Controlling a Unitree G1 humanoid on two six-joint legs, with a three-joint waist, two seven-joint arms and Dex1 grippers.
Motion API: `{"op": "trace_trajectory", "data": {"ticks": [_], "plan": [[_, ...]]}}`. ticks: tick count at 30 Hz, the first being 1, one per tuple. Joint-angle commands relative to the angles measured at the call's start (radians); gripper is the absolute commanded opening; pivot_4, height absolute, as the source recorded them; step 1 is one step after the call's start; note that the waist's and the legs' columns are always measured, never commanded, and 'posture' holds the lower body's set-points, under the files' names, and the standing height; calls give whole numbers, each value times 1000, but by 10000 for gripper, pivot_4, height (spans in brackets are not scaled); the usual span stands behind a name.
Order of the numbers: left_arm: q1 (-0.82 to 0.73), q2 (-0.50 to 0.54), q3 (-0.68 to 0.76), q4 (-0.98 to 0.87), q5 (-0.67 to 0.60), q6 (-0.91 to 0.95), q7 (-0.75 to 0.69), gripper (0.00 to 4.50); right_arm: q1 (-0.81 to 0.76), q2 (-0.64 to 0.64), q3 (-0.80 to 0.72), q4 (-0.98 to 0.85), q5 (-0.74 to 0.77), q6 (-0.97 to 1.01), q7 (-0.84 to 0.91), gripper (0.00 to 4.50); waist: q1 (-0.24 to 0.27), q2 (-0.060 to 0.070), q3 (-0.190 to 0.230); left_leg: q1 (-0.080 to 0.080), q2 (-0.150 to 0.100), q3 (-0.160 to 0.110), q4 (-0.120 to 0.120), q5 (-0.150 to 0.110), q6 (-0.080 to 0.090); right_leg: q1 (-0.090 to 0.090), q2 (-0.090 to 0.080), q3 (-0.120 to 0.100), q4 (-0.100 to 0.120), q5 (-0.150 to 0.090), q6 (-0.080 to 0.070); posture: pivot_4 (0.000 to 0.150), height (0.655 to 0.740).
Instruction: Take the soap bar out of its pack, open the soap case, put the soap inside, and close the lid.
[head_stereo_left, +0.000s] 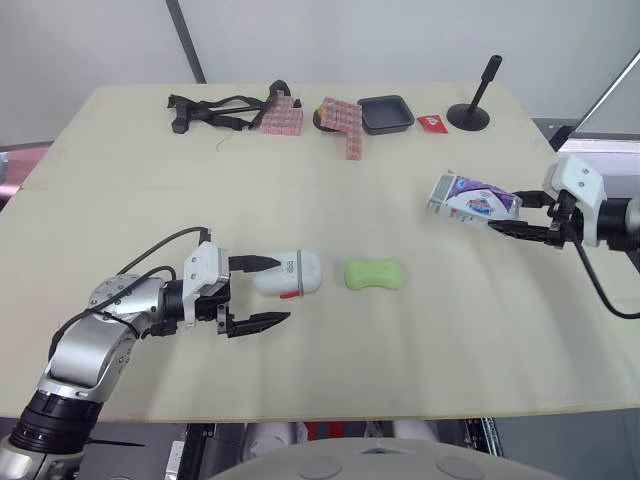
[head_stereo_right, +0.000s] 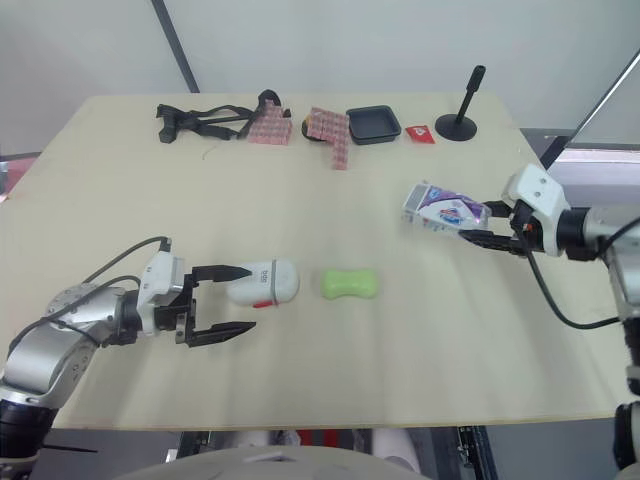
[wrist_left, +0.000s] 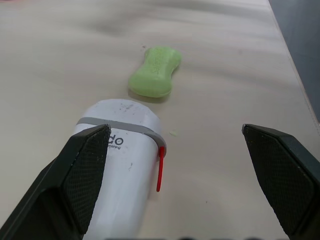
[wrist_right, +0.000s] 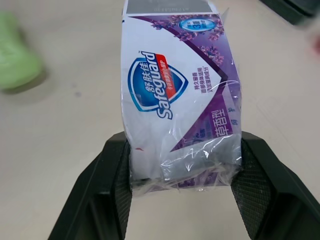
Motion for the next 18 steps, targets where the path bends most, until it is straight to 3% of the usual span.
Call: {"op": "trace_trajectory", "data": {"ticks": [1,7,12,18], "plan": [[-6,9,22,-7,-3,-15,-1,45000,42,65,-126,-46,9,73,-222,26965,-1,0,0,0,0,0,0,0,0,0,0,0,-1,0,0,1500,7400],[-6,11,28,-9,-6,-15,-2,45000,83,266,-211,-209,27,336,-563,26965,-9,1,0,2,0,0,-3,1,-2,0,1,0,-4,0,0,1500,7400],[-14,9,32,-10,-18,-20,-15,45000,78,365,-234,-273,49,469,-695,26965,-9,1,0,6,0,0,-9,4,-6,1,1,0,-5,0,0,1500,7400],[-37,-12,66,-22,-102,25,-2,45000,74,364,-249,-250,65,520,-749,26965,-7,2,0,7,0,0,-12,4,-7,1,0,-1,-6,0,0,1500,7400]]}}
